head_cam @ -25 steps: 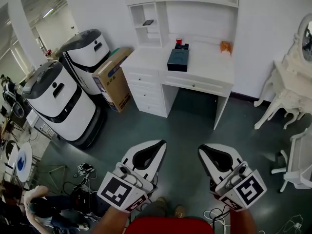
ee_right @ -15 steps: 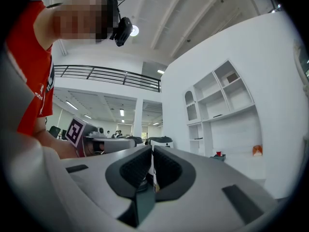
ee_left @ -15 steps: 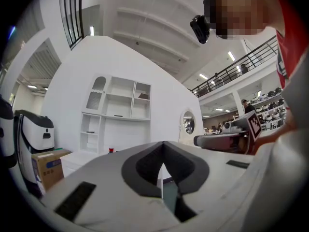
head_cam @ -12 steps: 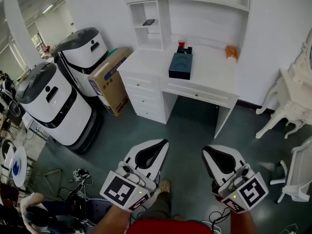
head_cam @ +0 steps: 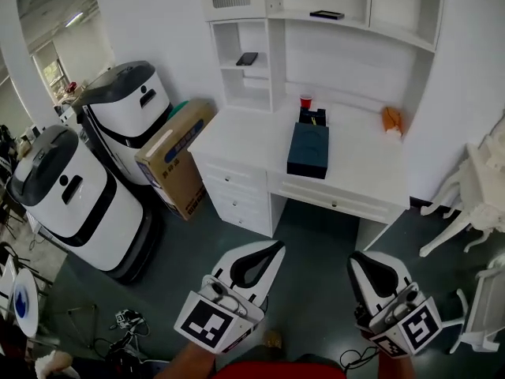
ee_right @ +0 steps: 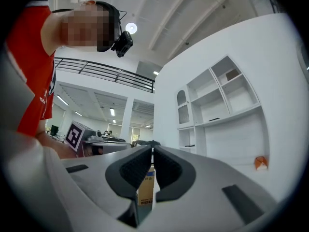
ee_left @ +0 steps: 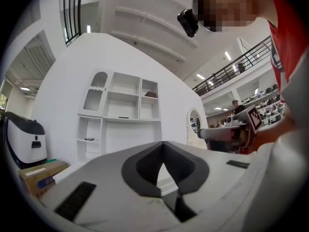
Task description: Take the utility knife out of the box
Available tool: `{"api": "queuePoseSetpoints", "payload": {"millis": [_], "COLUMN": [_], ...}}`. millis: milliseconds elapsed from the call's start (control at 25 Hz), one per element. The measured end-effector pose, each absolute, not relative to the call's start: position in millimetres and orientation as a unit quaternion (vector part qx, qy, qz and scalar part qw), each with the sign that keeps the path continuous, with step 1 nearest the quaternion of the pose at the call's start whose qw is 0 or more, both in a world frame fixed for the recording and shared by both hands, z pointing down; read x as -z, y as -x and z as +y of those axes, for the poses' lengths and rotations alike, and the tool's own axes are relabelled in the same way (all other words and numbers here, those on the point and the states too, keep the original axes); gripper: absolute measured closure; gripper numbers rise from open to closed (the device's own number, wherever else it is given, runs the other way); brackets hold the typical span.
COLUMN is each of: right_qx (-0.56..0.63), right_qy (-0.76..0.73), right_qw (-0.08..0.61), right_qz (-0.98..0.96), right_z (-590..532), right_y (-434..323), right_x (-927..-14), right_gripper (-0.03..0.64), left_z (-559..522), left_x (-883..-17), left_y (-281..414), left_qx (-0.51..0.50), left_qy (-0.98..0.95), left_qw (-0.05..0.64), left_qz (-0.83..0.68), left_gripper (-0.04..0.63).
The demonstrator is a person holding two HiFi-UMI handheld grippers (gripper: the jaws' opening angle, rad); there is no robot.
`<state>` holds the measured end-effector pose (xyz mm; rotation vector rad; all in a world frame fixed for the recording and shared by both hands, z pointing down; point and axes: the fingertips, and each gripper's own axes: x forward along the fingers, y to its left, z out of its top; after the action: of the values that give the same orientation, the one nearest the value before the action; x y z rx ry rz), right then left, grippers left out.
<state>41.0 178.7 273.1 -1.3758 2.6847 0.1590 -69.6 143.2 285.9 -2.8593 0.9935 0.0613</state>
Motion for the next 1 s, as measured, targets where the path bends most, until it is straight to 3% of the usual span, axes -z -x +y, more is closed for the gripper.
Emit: {"api": "queuePoseSetpoints", "payload": {"millis": [400,1000], "right_qx": [-0.056,-0.044], "right_qy": [0.457,0.425], "right_qw": [0.039,0.001], "right_qz": [0.887,0.904], "right_z": [56,-168], "right_y": [-43,-124], "right_x": [-274,-292], "right_gripper": [0.589,0.589], "left_z": [18,-184], "left_x": [-282,-284], "left_y": [69,4], "left_qx": [-0.032,-0.022], "left_qy": [0.942,0.921], "left_qw": [0.057,0.058], "left_qz": [0.33,0.384], "left_gripper": [0.558,0.558]}}
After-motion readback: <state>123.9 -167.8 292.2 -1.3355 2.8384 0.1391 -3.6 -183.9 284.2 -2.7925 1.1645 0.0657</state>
